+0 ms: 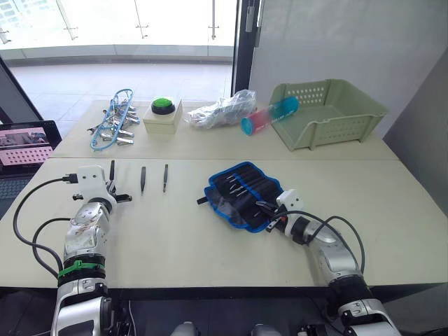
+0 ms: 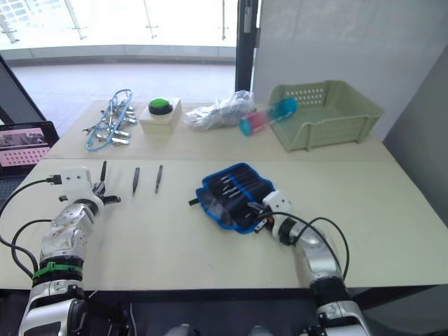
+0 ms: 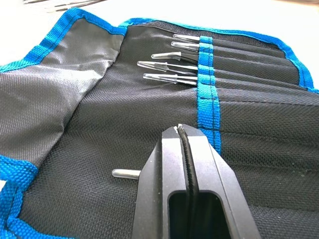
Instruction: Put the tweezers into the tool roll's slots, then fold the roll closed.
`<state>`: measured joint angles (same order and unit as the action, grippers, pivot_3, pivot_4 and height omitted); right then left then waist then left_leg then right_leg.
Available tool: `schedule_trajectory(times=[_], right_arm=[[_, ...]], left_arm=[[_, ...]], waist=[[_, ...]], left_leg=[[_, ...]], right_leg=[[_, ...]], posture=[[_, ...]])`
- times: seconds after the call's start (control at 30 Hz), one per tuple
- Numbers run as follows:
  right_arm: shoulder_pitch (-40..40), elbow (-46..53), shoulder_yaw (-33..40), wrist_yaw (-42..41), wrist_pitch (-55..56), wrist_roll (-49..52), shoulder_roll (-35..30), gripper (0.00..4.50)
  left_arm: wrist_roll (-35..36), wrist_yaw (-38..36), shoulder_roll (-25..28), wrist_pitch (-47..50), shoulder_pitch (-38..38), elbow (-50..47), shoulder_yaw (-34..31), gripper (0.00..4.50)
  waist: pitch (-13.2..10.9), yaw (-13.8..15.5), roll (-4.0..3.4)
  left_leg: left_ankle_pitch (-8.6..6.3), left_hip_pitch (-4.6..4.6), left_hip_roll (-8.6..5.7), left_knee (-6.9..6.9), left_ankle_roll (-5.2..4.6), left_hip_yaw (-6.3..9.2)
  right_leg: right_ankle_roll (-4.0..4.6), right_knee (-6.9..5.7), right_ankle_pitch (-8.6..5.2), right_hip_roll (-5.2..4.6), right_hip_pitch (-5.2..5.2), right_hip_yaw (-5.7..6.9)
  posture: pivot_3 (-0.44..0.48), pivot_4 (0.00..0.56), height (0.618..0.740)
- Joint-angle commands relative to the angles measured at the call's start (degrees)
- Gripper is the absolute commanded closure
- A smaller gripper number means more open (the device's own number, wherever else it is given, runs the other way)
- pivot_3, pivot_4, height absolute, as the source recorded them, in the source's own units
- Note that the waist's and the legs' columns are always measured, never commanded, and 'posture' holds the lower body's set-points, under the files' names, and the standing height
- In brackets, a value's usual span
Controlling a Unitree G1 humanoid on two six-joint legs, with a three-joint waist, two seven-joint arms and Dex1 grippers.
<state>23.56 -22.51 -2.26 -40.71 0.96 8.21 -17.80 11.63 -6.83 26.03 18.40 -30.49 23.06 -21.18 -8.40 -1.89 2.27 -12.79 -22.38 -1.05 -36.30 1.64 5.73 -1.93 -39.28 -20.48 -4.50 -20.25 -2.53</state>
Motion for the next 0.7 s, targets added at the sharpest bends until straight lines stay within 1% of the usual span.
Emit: schedule_trajectory(times=[0.03,0.07,0.17,0.33,0.6,0.7], right_arm=[[-1.3,-0.3,1.0,0.8,-1.8,0.5,-0.6,4.50],[-1.3,-0.3,1.0,0.7,-1.7,0.4,-0.6,4.50],[-1.4,0.0,0.8,0.7,-1.7,0.0,-0.7,4.50],[-1.9,2.2,2.5,1.0,-1.2,2.1,-0.2,4.50],[-3.4,7.0,4.6,1.2,0.1,5.6,0.1,4.50],[-3.7,7.9,5.1,1.6,0.1,5.7,-0.2,4.50]], left_arm=[[0.7,-4.2,1.5,-2.8,-1.3,-8.0,2.1,4.47],[0.7,-5.4,1.5,-2.9,-1.5,-8.9,2.8,4.47],[0.3,-12.2,1.7,-2.5,-2.6,-13.1,8.6,4.47],[2.4,-22.8,1.1,1.6,-5.1,-18.4,16.8,4.47],[1.0,-31.4,-0.5,7.2,-8.4,-20.9,28.4,4.47],[0.8,-33.8,-1.3,11.3,-9.0,-21.8,32.1,4.47]], waist=[[0.0,0.3,-0.01],[0.0,0.5,-0.02],[0.0,0.8,-0.03],[-0.1,0.8,-0.08],[-0.3,0.8,-0.39],[-0.3,0.7,-0.51]], left_leg=[[0.00,-0.02,0.00,-0.01,0.01,0.00],[0.02,-0.04,-0.01,-0.01,0.03,-0.01],[0.03,-0.03,-0.02,-0.02,0.04,-0.04],[0.03,-0.05,-0.03,-0.03,0.04,-0.09],[0.03,-0.19,-0.07,-0.05,0.01,-0.09],[0.03,-0.27,-0.08,-0.11,0.01,-0.08]], right_leg=[[0.00,0.04,0.00,0.00,0.00,0.00],[-0.01,0.09,0.00,0.00,0.00,-0.01],[-0.01,0.12,0.00,0.02,0.02,-0.02],[-0.01,0.15,0.00,0.05,0.02,-0.04],[-0.01,0.20,0.00,0.09,-0.02,-0.02],[-0.01,0.20,0.00,0.10,-0.06,-0.01]], posture=[[0.000,0.150,0.740],[0.000,0.150,0.740],[0.000,0.150,0.740],[0.000,0.150,0.740],[0.000,0.150,0.740],[0.000,0.150,0.740]])
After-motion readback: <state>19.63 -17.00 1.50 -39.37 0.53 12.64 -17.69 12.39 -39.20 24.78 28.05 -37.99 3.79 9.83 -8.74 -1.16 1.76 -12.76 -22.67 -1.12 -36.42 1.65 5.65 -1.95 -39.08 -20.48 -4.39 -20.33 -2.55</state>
